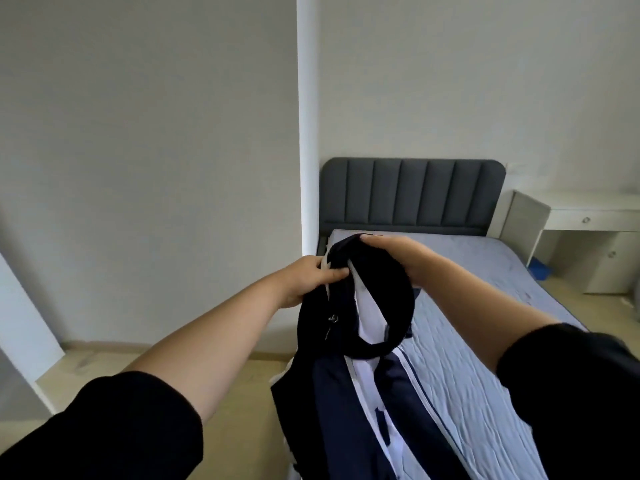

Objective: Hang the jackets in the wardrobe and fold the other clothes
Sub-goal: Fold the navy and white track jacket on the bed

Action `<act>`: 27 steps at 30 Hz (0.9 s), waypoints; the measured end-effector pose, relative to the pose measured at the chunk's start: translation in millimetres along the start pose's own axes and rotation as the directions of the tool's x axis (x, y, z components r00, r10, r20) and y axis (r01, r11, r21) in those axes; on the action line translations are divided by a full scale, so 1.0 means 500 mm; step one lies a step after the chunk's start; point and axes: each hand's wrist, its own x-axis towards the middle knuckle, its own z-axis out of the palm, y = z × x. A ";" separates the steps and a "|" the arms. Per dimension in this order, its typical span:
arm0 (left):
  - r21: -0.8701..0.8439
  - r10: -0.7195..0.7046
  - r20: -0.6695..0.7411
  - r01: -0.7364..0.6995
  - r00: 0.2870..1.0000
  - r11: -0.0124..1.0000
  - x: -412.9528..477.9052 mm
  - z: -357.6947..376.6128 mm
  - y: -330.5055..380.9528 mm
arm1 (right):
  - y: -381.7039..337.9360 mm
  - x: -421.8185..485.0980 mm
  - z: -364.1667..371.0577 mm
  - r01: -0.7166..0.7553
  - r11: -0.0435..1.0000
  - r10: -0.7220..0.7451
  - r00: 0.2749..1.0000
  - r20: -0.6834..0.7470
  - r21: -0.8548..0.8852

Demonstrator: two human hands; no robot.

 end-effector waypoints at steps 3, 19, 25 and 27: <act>-0.215 -0.001 -0.131 -0.027 0.991 0.976 0.012 0.024 -0.003 | 0.082 -0.002 -0.039 -0.027 0.990 0.051 0.983 -0.177 0.135; -0.271 -0.087 -0.271 0.010 0.959 0.962 -0.020 -0.034 0.002 | 0.215 0.012 0.025 0.036 0.980 -0.090 0.957 -0.275 -0.194; 0.047 -0.131 -0.338 0.155 0.932 0.987 -0.091 -0.139 -0.028 | 0.070 0.010 0.011 0.110 0.987 -0.128 0.977 -0.168 -0.114; -0.199 -0.102 -0.376 0.027 0.921 0.980 -0.094 -0.144 -0.020 | 0.036 0.011 0.015 0.133 0.990 -0.138 0.981 -0.138 -0.048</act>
